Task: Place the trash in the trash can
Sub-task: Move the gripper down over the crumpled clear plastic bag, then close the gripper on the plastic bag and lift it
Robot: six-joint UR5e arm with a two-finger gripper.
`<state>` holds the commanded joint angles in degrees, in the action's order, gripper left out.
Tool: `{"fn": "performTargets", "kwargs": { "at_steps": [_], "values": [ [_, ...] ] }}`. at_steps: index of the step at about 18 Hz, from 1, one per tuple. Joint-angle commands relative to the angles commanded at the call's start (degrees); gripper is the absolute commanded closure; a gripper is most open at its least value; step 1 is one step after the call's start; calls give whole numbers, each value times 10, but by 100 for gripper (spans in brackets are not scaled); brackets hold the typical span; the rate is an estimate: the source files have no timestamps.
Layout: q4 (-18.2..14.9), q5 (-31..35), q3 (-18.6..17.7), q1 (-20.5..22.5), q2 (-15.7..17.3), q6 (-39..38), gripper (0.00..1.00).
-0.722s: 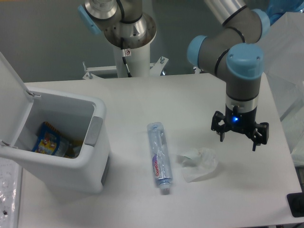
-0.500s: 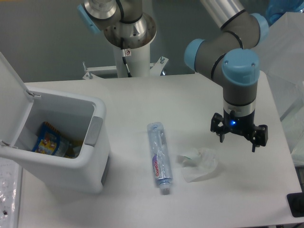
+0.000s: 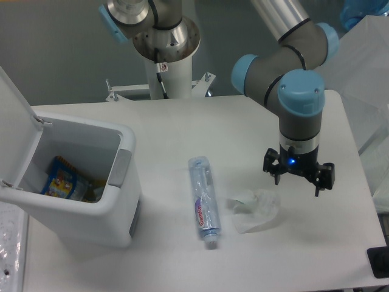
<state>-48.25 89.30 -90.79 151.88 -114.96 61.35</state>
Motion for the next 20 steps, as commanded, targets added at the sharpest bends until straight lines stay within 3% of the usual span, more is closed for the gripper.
{"fn": "performTargets", "kwargs": {
  "at_steps": [7, 12, 16, 17, 18, 20],
  "values": [
    [-4, 25, -27, -36, -39, -8, 0],
    [-3, 55, -64, -46, -40, -6, 0],
    [-1, 94, -49, -61, -61, -12, 0],
    [-1, 104, -46, -62, -65, -12, 3],
    [-1, 108, -40, -68, -67, -14, 20],
    [-2, 107, -35, -71, -68, -14, 39]
  ]
}}
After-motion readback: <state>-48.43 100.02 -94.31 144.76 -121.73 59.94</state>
